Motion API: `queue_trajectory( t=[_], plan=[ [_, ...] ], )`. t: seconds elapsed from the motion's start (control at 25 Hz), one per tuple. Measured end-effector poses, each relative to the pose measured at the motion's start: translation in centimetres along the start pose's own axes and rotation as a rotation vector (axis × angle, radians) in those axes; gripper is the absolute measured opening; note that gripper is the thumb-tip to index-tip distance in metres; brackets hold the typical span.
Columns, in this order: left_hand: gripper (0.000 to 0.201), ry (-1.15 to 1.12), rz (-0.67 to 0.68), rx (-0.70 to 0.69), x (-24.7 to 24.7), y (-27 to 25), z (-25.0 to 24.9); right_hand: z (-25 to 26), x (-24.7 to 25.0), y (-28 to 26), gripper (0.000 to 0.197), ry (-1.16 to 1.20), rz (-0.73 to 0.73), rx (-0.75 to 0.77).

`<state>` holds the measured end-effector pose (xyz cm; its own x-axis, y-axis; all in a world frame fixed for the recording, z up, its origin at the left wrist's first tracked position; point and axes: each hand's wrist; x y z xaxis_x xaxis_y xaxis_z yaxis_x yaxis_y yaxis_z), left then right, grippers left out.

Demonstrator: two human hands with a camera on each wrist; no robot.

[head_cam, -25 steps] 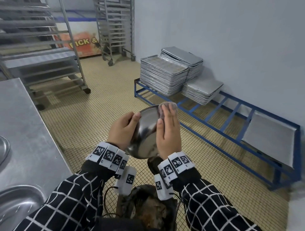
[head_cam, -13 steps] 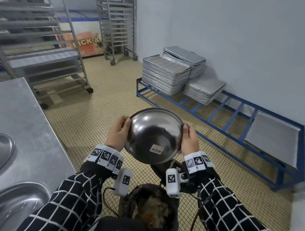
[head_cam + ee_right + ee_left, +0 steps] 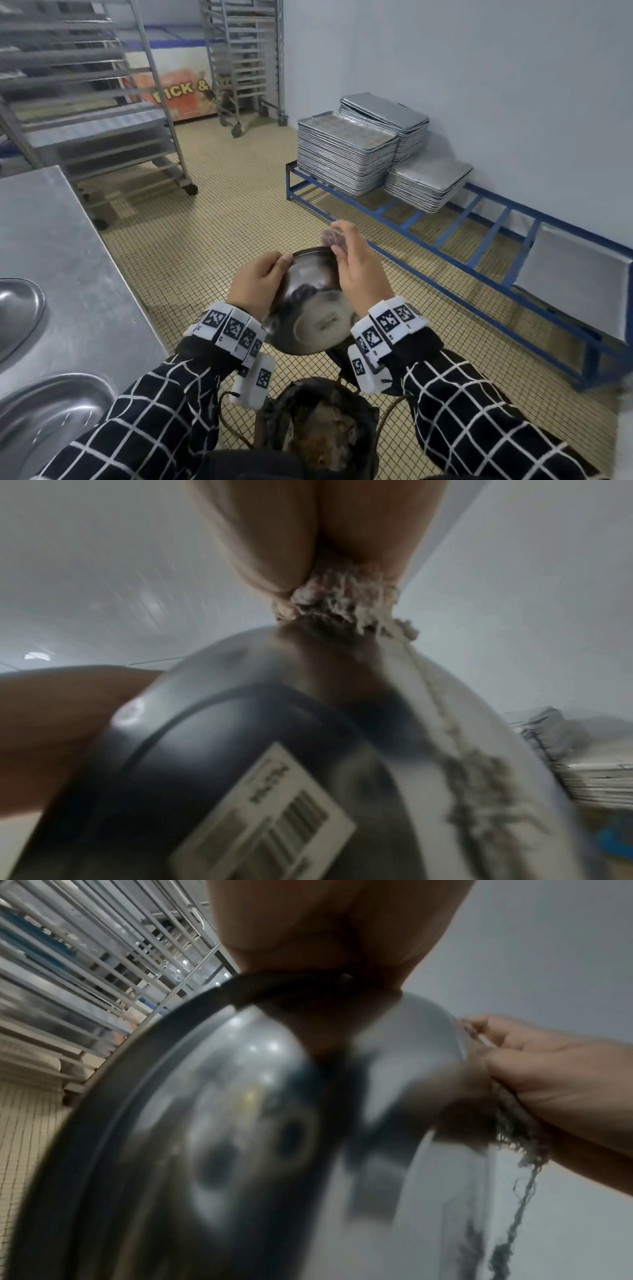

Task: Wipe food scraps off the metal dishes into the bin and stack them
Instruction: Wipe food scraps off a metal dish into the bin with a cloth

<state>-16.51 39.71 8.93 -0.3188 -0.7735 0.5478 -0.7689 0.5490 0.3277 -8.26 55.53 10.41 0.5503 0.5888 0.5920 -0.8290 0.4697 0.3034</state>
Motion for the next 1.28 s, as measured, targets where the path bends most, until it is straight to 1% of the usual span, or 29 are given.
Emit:
queue_trajectory(
  t=[0.04, 0.08, 0.12, 0.16, 0.2, 0.24, 0.32, 0.44, 0.48, 0.56, 0.6, 0.68, 0.76, 0.84, 0.92, 0.96, 1.04, 1.12, 1.16, 1.2, 1.24, 1.28],
  plan=[
    [0.028, 0.015, -0.033, 0.006, 0.0, 0.0, 0.0, 0.2, -0.7, -0.4, 0.022, 0.011, 0.013, 0.022],
    [0.028, 0.009, -0.071, 0.017, 0.0, 0.0, 0.0, 0.4, -1.4, -0.8, 0.021, -0.057, 0.015, 0.065],
    [0.03, -0.008, -0.11, 0.028, 0.1, 0.0, -0.1, 0.6, -2.2, -1.1, 0.026, -0.17, 0.007, 0.114],
    [0.031, -0.025, -0.141, 0.036, 0.2, 0.1, -0.3, 0.8, -2.7, -1.5, 0.035, -0.261, -0.003, 0.146],
    [0.031, -0.041, -0.16, 0.041, 0.3, 0.2, -0.3, 0.9, -3.1, -1.6, 0.044, -0.293, -0.012, 0.155],
    [0.032, -0.055, -0.17, 0.046, 0.4, 0.2, -0.4, 0.9, -3.3, -1.6, 0.049, -0.274, -0.021, 0.133],
    [0.034, -0.085, -0.179, 0.062, 0.8, 0.1, -0.5, 0.4, -3.3, -1.2, 0.051, -0.141, -0.051, 0.016],
    [0.038, -0.117, -0.198, 0.063, 1.4, -0.2, -0.6, -1.1, -2.4, -1.2, 0.048, 0.109, -0.074, -0.279],
    [0.038, -0.112, -0.198, 0.055, 1.5, -0.3, -0.6, -1.5, -2.2, -1.7, 0.048, 0.146, -0.068, -0.314],
    [0.037, -0.074, -0.184, 0.037, 1.5, -0.4, -0.8, -1.5, -2.2, -2.8, 0.049, 0.147, -0.048, -0.264],
    [0.036, -0.051, -0.176, 0.032, 1.4, -0.5, -0.9, -1.2, -2.5, -3.3, 0.051, 0.114, -0.038, -0.198],
    [0.035, -0.017, -0.147, 0.02, 1.0, -0.8, -1.3, -0.2, -3.3, -3.7, 0.052, -0.044, -0.043, -0.006],
    [0.035, 0.004, -0.107, 0.017, 0.7, -0.9, -1.9, 0.5, -4.0, -3.7, 0.05, -0.231, -0.1, 0.125],
    [0.034, -0.042, -0.098, 0.017, 0.7, -1.0, -2.4, 0.8, -3.8, -3.2, 0.05, -0.293, -0.178, 0.134],
    [0.035, -0.097, -0.098, 0.021, 0.9, -1.1, -2.7, 0.2, -3.5, -2.6, 0.051, -0.219, -0.224, 0.04],
    [0.036, -0.123, -0.099, 0.03, 1.0, -1.1, -2.7, -0.3, -3.1, -2.4, 0.052, -0.116, -0.241, -0.038],
    [0.04, -0.195, -0.123, 0.067, 1.2, -1.2, -2.1, -1.5, -2.3, -2.2, 0.049, 0.155, -0.263, -0.269],
    [0.052, -0.282, -0.154, 0.12, 1.3, -1.3, -1.7, -2.6, -1.1, -2.5, 0.044, 0.426, -0.193, -0.558],
    [0.058, -0.309, -0.166, 0.139, 1.4, -1.4, -1.4, -3.0, -0.5, -2.9, 0.038, 0.518, -0.151, -0.664],
    [0.063, -0.319, -0.175, 0.15, 1.4, -1.4, -1.1, -3.4, -0.1, -3.3, 0.031, 0.565, -0.123, -0.732],
    [0.066, -0.313, -0.181, 0.158, 1.4, -1.5, -0.8, -3.6, 0.2, -3.7, 0.027, 0.592, -0.106, -0.768],
    [0.062, -0.308, -0.184, 0.157, 1.4, -1.7, -0.7, -3.7, 0.3, -3.9, 0.026, 0.613, -0.101, -0.771]
  ],
)
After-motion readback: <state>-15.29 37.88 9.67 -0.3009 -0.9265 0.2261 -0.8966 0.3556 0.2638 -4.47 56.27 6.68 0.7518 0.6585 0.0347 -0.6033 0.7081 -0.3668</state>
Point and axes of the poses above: each hand's wrist, its own y-axis towards the middle knuckle, its own x-axis out of the back of the hand, z = x × y, and after that the axes turned 12 degrees about -x, right-handed
